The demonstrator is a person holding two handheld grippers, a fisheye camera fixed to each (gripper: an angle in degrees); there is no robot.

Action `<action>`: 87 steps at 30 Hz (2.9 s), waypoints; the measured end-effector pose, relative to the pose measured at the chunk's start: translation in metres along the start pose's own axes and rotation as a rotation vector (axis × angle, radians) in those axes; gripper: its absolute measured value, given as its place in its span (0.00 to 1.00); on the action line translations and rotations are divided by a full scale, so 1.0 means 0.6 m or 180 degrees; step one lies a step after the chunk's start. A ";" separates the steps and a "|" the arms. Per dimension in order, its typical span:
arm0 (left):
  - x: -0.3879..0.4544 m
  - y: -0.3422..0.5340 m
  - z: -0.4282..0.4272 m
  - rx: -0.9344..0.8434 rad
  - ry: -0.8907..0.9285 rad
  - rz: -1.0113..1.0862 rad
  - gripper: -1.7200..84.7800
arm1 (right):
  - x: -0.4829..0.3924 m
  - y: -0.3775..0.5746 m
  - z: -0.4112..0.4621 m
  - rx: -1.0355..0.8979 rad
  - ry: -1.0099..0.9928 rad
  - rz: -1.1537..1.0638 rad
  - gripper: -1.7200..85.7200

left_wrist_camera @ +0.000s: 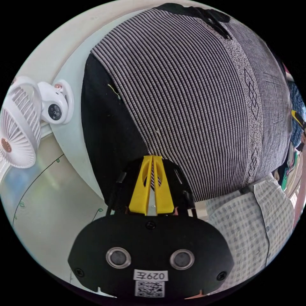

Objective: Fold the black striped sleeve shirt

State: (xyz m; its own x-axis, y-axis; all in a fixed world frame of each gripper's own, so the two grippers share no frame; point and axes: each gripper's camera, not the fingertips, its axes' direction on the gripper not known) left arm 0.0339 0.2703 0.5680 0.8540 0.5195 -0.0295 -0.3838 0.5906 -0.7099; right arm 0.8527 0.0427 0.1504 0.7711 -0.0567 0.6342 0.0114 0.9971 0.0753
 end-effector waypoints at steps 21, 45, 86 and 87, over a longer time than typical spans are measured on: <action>0.057 -0.013 0.037 -0.0158 0.0069 0.0085 0.01 | 0.126 0.230 -0.108 0.2555 -0.1801 0.0280 0.03; 0.143 0.121 0.054 0.0578 -0.0221 0.0070 0.01 | -0.438 0.496 0.358 -0.0144 0.0645 -0.2512 0.16; 0.032 0.306 -0.032 0.1093 0.1527 0.1019 0.04 | -0.085 0.847 0.123 0.0619 0.0086 -0.0821 0.13; 0.035 0.317 -0.027 0.1049 0.1634 0.0953 0.09 | -0.054 0.821 0.108 0.0669 0.0043 -0.0725 0.13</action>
State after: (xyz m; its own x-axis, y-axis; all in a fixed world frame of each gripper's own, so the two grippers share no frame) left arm -0.0158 0.3836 0.4210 0.7215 0.3789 -0.5796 -0.6471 0.6667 -0.3698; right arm 0.7920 0.5322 0.2170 0.7722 -0.2756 0.5725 0.0542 0.9264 0.3727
